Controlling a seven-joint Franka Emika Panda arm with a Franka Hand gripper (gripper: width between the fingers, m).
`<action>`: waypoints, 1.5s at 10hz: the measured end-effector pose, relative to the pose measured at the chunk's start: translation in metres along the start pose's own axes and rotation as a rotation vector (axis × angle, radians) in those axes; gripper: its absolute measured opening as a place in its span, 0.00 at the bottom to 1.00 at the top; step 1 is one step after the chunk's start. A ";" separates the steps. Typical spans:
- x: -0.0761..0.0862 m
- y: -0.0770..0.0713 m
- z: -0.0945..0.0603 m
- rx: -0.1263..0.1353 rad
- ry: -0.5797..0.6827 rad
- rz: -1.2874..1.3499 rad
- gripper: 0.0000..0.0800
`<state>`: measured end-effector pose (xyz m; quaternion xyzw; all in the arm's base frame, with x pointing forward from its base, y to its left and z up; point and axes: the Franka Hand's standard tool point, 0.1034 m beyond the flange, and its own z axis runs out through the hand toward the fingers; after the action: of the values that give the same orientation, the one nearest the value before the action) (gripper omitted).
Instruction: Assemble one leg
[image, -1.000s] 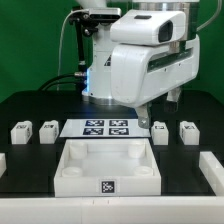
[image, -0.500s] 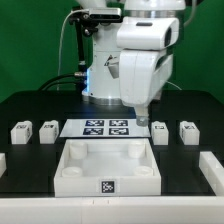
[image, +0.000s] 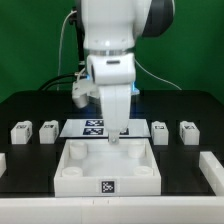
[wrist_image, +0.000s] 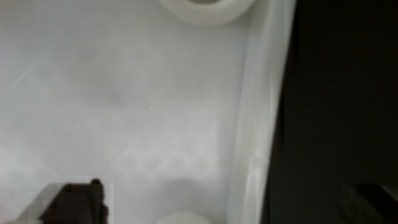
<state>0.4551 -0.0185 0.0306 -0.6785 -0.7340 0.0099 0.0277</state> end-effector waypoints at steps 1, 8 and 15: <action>0.000 0.003 0.006 0.006 0.004 0.002 0.81; 0.000 -0.002 0.022 0.033 0.012 0.017 0.78; -0.001 0.001 0.021 0.019 0.011 0.019 0.08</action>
Offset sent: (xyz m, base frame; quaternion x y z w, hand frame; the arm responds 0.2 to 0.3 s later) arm -0.0047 0.0020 -0.0105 0.0018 0.0047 0.0075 1.0000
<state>0.4550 -0.0187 0.0097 -0.6854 -0.7271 0.0135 0.0382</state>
